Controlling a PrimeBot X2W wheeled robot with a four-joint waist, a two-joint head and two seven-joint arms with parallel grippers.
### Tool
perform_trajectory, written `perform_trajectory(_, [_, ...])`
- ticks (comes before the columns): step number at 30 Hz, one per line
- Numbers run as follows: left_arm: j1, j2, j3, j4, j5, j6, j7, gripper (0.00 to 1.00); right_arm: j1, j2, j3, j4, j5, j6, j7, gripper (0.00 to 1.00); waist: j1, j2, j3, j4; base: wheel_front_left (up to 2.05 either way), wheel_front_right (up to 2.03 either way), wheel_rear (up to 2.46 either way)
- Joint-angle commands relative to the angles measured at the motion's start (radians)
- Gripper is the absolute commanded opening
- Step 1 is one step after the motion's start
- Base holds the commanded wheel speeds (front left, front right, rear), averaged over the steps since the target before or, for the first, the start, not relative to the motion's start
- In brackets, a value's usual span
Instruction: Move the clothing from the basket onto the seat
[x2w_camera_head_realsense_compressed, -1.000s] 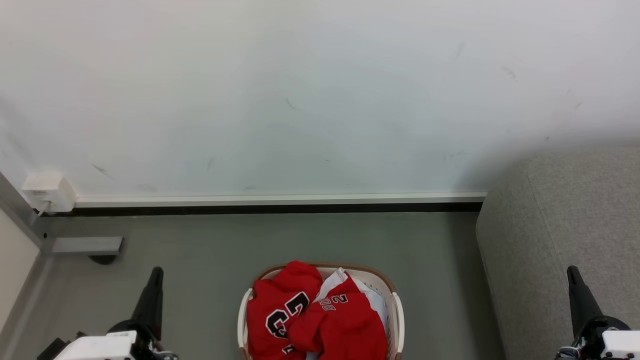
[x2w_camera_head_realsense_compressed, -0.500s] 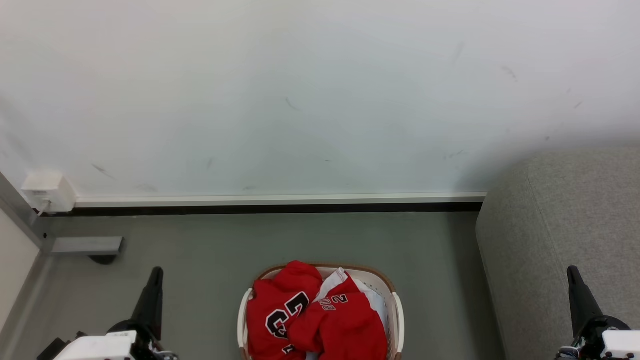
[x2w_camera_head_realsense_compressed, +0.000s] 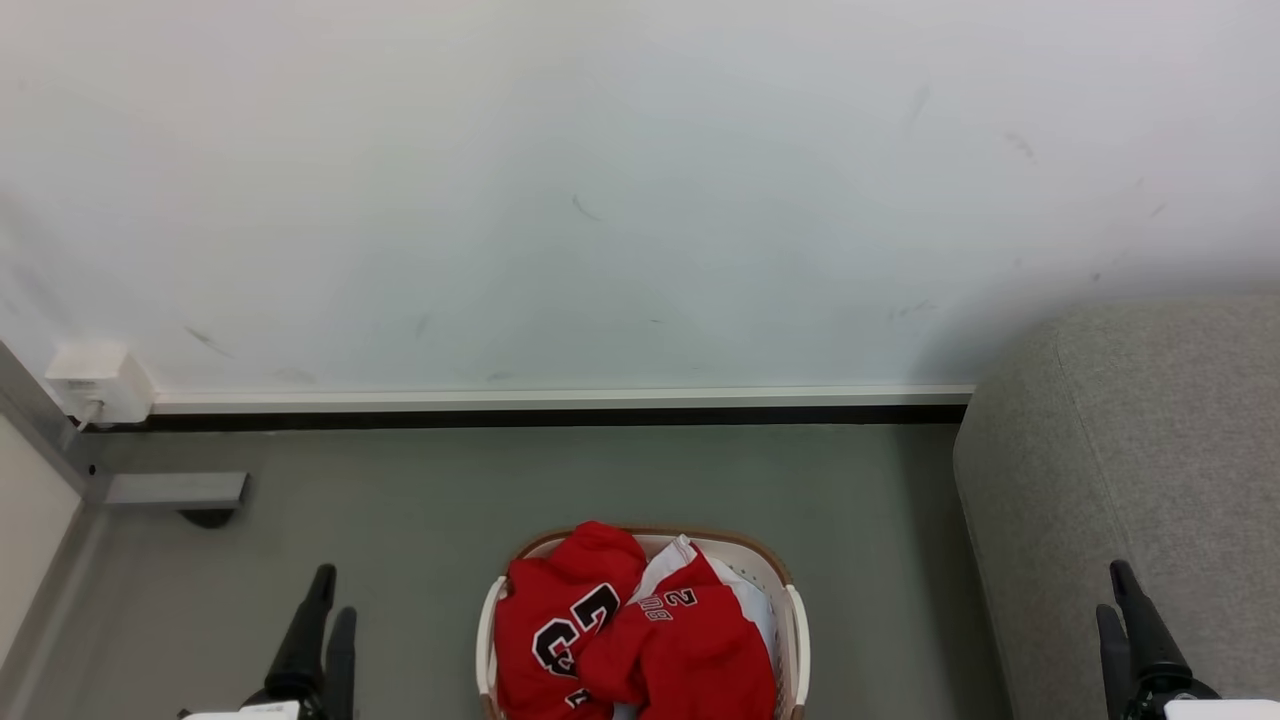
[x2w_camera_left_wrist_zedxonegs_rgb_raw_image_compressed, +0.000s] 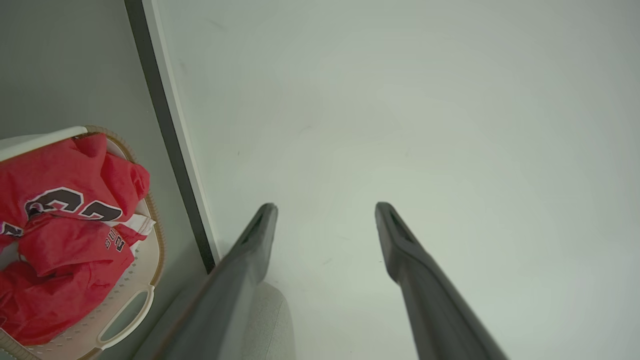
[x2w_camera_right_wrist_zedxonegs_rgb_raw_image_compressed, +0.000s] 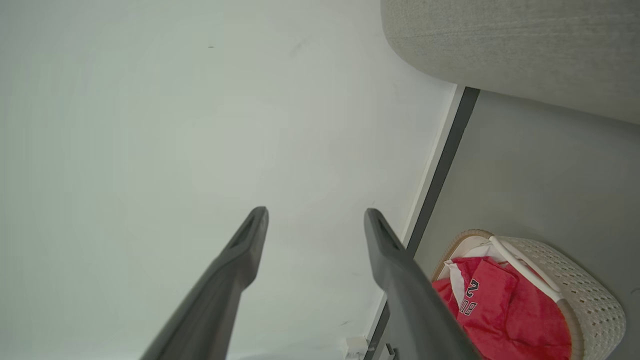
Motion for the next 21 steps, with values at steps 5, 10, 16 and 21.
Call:
perform_trajectory(5, [-0.013,0.007,-0.008,-0.008,0.041,0.000,-0.033,1.00,-0.024,-0.007,0.021,-0.023,-0.078,0.000,-0.033,1.00,0.0000,0.0000,0.000,0.002,0.00,0.00,0.00])
perform_trajectory(10, [-0.012,0.009,-0.010,0.000,0.097,0.000,-0.056,1.00,-0.025,-0.008,0.037,-0.035,-0.165,0.000,-0.056,1.00,0.0000,0.0000,0.001,0.004,0.00,0.00,0.00])
perform_trajectory(16, [-0.010,0.010,-0.009,-0.001,0.182,0.007,-0.082,1.00,-0.025,-0.010,0.057,-0.053,-0.279,0.000,-0.082,1.00,0.0000,0.0000,0.001,0.006,0.00,0.00,0.00])
perform_trajectory(21, [-0.006,0.011,-0.009,-0.011,0.263,0.020,-0.101,1.00,-0.028,-0.011,0.074,-0.067,-0.378,0.000,-0.102,1.00,0.0000,0.0000,0.002,0.008,0.00,0.00,0.00])
